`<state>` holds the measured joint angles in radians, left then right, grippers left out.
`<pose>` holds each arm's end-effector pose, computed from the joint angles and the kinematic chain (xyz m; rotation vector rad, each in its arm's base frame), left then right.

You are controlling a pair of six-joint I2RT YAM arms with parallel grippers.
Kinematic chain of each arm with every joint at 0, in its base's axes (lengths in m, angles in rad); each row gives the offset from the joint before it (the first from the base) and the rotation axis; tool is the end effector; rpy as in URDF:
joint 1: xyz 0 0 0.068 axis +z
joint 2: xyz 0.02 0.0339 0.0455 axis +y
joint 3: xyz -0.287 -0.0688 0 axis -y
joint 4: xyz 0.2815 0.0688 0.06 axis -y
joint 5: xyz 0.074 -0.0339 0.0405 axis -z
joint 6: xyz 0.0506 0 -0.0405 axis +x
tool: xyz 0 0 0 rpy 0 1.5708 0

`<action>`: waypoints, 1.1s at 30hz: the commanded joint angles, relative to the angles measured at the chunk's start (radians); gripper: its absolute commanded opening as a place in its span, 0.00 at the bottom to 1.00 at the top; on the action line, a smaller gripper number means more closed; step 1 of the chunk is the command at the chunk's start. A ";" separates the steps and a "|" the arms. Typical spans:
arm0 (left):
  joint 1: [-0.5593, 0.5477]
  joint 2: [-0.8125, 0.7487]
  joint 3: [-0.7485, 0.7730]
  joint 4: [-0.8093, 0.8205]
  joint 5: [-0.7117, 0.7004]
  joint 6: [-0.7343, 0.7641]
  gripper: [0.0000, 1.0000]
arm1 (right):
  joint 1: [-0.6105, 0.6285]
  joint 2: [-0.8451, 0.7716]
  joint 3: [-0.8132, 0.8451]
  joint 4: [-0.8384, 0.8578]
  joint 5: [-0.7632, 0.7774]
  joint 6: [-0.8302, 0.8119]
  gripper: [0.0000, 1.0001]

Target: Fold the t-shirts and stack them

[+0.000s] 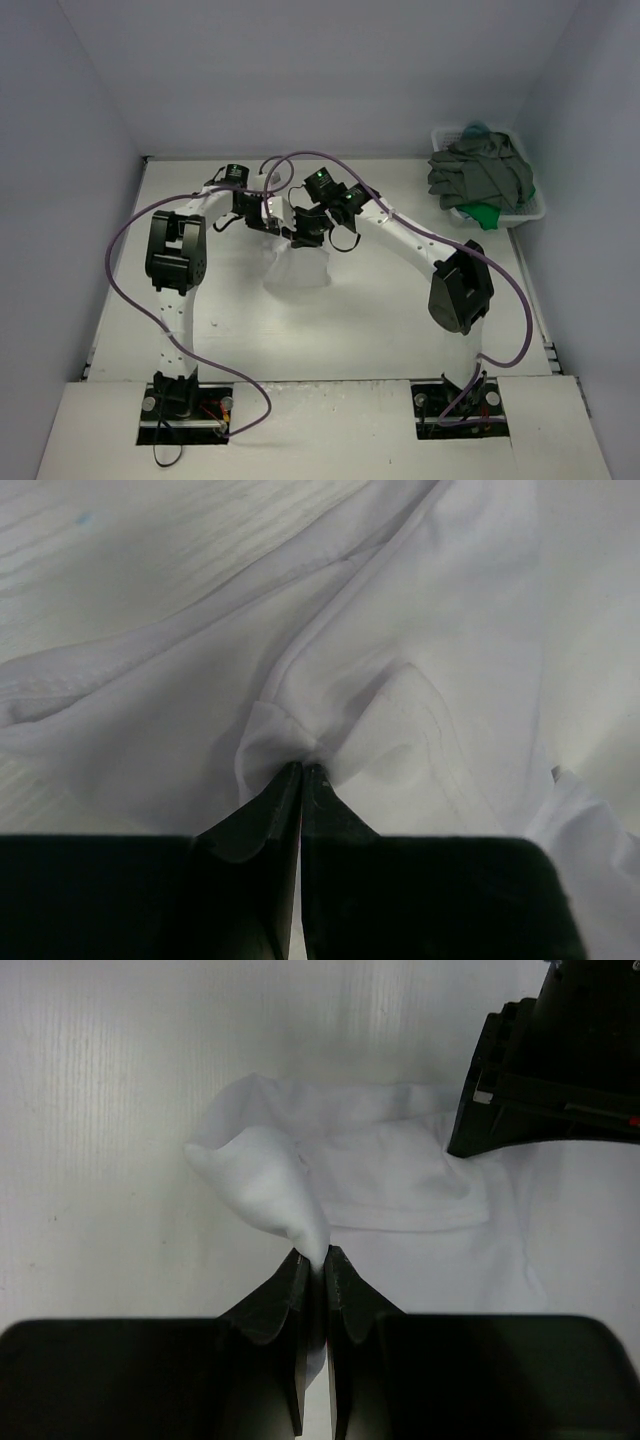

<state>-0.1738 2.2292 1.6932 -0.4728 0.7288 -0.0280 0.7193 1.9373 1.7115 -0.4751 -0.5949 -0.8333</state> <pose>0.5140 -0.1245 0.1538 0.4527 2.4520 -1.0126 0.3569 0.3502 0.3021 -1.7457 1.3354 0.6083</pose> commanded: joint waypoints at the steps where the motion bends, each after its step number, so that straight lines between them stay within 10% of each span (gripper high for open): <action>1: -0.041 0.010 0.045 -0.086 0.014 0.027 0.00 | -0.011 -0.014 0.053 0.029 -0.026 0.005 0.00; 33: -0.076 -0.033 0.013 -0.214 0.113 0.163 0.00 | -0.126 0.270 0.237 0.038 -0.034 -0.049 0.00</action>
<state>-0.2405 2.2326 1.6878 -0.6334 0.8436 0.0830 0.6018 2.2013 1.8919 -0.4641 -0.6228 -0.8742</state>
